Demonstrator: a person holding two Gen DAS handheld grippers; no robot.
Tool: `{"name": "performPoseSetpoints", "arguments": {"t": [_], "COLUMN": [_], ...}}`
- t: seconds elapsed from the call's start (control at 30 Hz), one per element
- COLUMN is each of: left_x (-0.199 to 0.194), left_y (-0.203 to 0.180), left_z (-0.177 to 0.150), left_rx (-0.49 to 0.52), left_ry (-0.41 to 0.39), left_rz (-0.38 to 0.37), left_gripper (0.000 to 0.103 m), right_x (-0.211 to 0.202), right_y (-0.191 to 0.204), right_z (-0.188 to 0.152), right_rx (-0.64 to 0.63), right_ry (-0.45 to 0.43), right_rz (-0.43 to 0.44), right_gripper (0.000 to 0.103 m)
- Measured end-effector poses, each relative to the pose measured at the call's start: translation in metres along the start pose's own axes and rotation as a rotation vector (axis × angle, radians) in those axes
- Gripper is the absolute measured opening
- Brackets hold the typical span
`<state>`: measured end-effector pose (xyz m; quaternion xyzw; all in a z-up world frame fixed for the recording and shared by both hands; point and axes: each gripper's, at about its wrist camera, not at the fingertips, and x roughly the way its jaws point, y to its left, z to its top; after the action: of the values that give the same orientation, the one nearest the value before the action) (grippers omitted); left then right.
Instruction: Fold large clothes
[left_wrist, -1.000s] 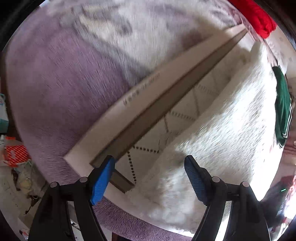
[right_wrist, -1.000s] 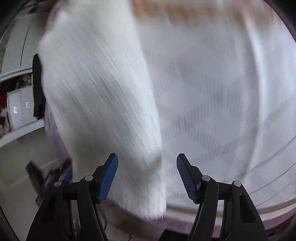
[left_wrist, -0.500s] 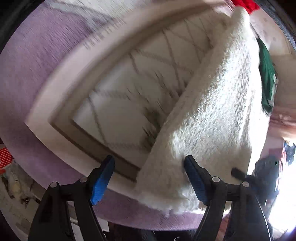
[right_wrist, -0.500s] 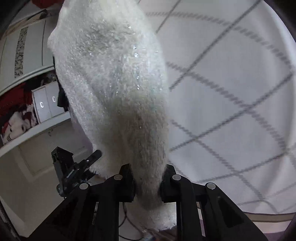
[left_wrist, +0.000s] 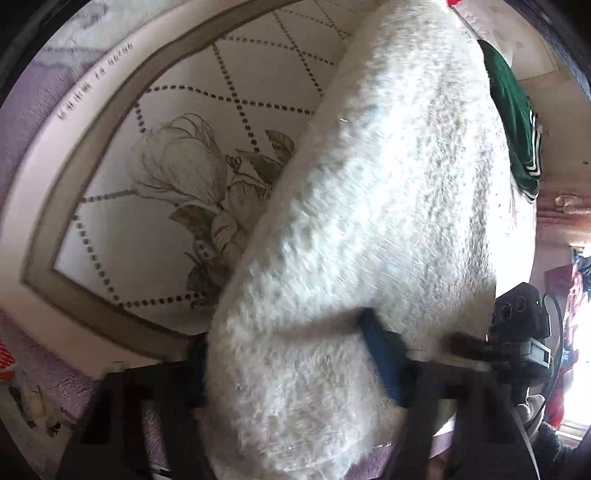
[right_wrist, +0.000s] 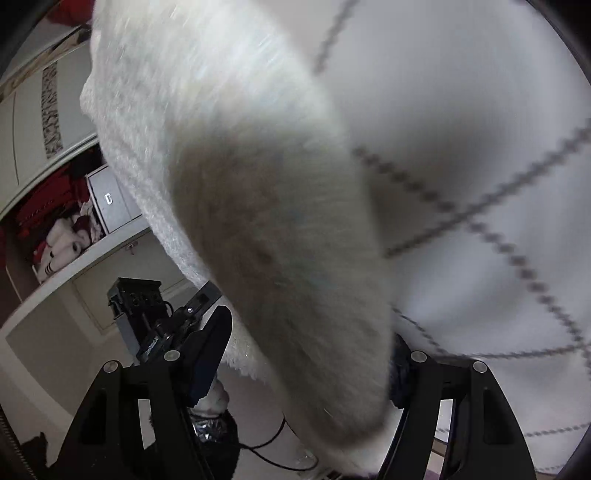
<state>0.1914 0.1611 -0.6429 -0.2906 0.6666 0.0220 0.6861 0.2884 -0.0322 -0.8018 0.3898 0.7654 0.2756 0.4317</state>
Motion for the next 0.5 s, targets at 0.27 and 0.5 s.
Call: {"name": "performPoseSetpoints", "arguments": {"t": [0.27,0.5], "left_x": [-0.048,-0.124], "left_y": [-0.018,-0.004], "left_z": [-0.048,-0.089], "left_rx": [-0.039,-0.334], "left_ry": [0.040,0.183], "left_rz": [0.014,-0.096], "left_gripper": [0.012,0.011], "right_x": [0.020,0.010], "right_y": [0.013,0.028], "right_z": [-0.038,-0.149], "right_rx": [0.081,0.278], "right_ry": [0.014,0.209], "right_rz": [0.012,0.076], "right_gripper": [0.020,0.019]}}
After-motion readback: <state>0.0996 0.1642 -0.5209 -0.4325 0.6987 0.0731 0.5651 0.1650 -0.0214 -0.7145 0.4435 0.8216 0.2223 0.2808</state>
